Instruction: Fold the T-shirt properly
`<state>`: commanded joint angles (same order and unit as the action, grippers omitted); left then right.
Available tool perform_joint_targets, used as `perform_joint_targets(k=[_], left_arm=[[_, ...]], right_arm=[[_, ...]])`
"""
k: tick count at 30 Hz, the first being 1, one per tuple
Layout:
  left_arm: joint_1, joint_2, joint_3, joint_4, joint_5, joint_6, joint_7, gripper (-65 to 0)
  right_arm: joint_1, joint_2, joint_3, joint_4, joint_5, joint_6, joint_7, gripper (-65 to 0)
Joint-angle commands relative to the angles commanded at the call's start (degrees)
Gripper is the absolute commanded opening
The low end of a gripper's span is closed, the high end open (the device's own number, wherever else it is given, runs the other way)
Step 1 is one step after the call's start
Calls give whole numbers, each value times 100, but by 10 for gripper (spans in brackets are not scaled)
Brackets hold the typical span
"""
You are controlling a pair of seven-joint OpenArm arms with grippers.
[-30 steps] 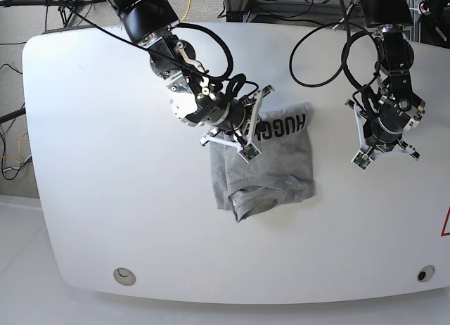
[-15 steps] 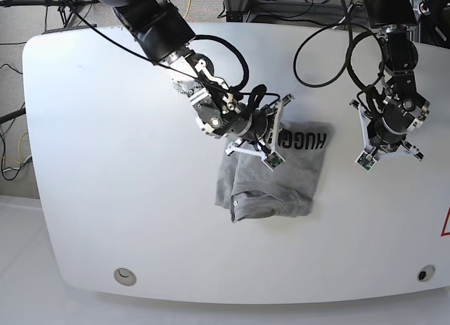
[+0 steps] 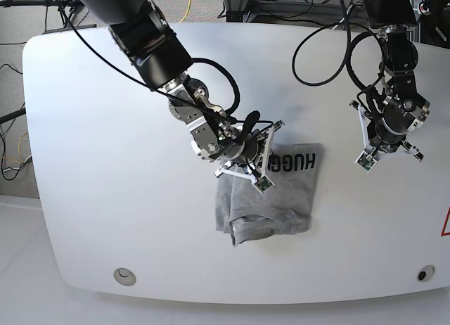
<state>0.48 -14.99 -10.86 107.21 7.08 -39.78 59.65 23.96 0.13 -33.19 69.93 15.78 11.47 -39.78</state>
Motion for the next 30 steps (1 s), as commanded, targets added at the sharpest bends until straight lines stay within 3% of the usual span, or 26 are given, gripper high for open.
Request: perform_joint_targets(k=[11, 18, 26, 30], left_arm=[[0, 0, 0, 0, 0, 0, 0, -650], [0, -202, -9, 0, 0, 0, 0, -650], [9, -211, -659, 0, 9, 0, 9, -650], [185, -387, -1029, 0, 9, 0, 9, -650]], right_arm=[[-237, -9, 0, 308, 44, -26, -18, -649], [-580, 281, 273, 1169, 9, -62, -431, -649], [-1125, 774, 1600, 2233, -26, -62, -1073, -650], [-1565, 1257, 2514, 2813, -26, -62, -1275, -650]])
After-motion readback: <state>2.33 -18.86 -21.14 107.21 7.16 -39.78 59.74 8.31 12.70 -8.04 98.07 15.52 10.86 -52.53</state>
